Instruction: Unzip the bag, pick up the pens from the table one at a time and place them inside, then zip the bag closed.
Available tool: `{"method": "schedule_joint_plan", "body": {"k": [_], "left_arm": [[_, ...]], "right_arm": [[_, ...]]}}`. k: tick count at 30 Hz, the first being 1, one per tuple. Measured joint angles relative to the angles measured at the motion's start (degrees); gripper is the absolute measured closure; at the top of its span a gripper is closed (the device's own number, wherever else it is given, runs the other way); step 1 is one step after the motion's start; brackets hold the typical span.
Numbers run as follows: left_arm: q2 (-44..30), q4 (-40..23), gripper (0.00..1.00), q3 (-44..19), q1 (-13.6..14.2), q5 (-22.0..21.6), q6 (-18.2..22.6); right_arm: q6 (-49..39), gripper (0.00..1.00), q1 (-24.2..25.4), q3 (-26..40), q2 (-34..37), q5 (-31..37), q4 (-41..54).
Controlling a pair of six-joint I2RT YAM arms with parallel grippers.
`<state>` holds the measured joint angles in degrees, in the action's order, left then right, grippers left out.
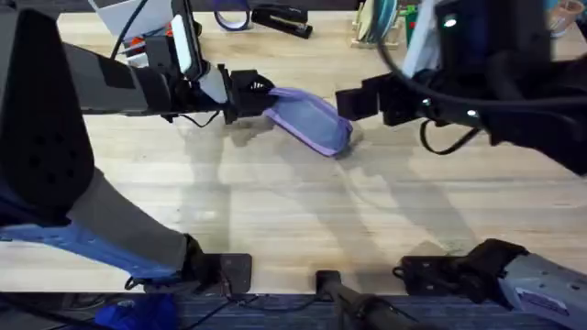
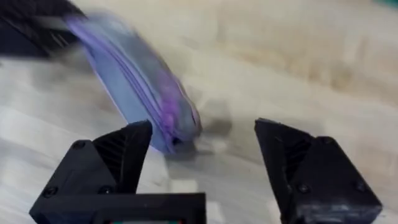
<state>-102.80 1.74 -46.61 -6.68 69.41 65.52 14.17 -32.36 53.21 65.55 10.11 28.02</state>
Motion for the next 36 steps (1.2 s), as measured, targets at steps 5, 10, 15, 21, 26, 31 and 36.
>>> {"method": "schedule_joint_plan", "body": {"k": [5,10,15,21,26,31,36], "left_arm": [[0.0,0.0,0.958,0.0,0.0,0.0,0.0],[0.0,0.0,0.958,0.0,0.0,0.0,0.0],[0.0,0.0,0.698,0.0,0.0,0.8,0.0],[0.0,-0.2,0.013,0.0,0.4,2.3,-0.3],[0.0,-0.2,0.008,0.0,0.4,2.8,-0.3],[0.0,0.5,0.007,0.0,0.4,2.8,-0.3],[0.1,0.6,0.007,0.0,0.4,2.8,-0.4]], "right_arm": [[0.2,0.006,0.0,0.0,-1.3,0.0,1.0],[0.4,0.005,0.0,0.0,-1.3,0.0,1.1],[0.4,0.005,0.0,0.0,-1.3,0.0,1.1],[0.4,0.005,0.0,0.0,-1.3,0.0,1.1],[0.4,0.006,0.0,0.0,-1.3,0.0,1.1],[0.4,0.006,0.0,0.0,-1.3,0.0,1.1],[-0.3,0.006,0.0,0.0,-1.3,0.0,1.3]]}}
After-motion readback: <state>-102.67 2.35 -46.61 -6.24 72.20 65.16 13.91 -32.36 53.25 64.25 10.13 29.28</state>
